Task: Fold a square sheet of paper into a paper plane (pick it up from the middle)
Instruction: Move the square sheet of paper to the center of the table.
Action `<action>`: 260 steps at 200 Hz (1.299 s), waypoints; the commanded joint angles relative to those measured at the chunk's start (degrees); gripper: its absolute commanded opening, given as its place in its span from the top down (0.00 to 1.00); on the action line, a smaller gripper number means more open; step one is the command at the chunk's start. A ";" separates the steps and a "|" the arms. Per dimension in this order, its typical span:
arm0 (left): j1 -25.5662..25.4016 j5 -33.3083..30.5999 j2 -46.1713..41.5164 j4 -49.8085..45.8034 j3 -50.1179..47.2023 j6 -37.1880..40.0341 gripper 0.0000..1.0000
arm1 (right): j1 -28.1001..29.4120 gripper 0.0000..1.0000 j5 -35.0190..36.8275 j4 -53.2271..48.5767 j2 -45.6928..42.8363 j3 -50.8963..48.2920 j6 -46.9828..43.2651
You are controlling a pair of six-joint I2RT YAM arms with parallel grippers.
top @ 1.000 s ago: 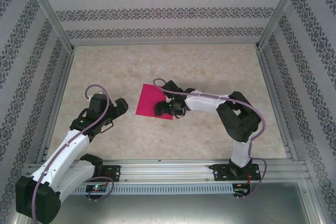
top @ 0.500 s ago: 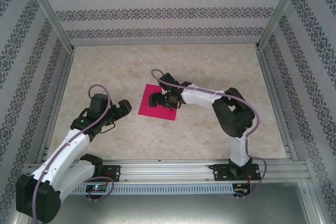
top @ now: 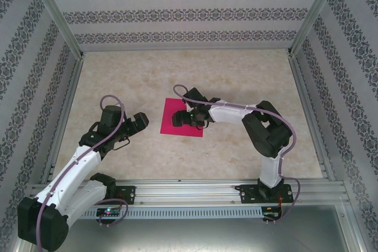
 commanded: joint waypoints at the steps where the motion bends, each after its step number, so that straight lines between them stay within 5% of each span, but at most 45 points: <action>1: 0.64 2.81 -0.50 2.54 -0.85 1.22 0.00 | -2.13 0.16 1.10 -11.65 0.49 -2.86 -6.05; 54: 0.65 7.51 2.29 6.00 -0.84 1.32 0.00 | -3.32 0.16 -0.80 -13.10 -5.17 -2.07 -8.05; 86: 0.54 9.46 4.12 7.69 -0.71 1.13 0.00 | -1.77 0.16 9.90 -20.69 -6.81 4.45 -7.54; 115: 0.56 8.45 4.32 6.00 0.27 1.96 0.00 | 0.12 0.16 7.49 -17.20 -8.16 3.93 -5.06; 171: 0.55 10.04 5.84 8.03 -0.32 0.57 0.00 | 1.63 0.16 10.45 -17.06 -1.85 5.57 0.16; 260: 0.55 9.66 5.85 7.28 -0.23 1.20 0.00 | 2.42 0.16 8.78 -21.98 0.28 2.50 -13.58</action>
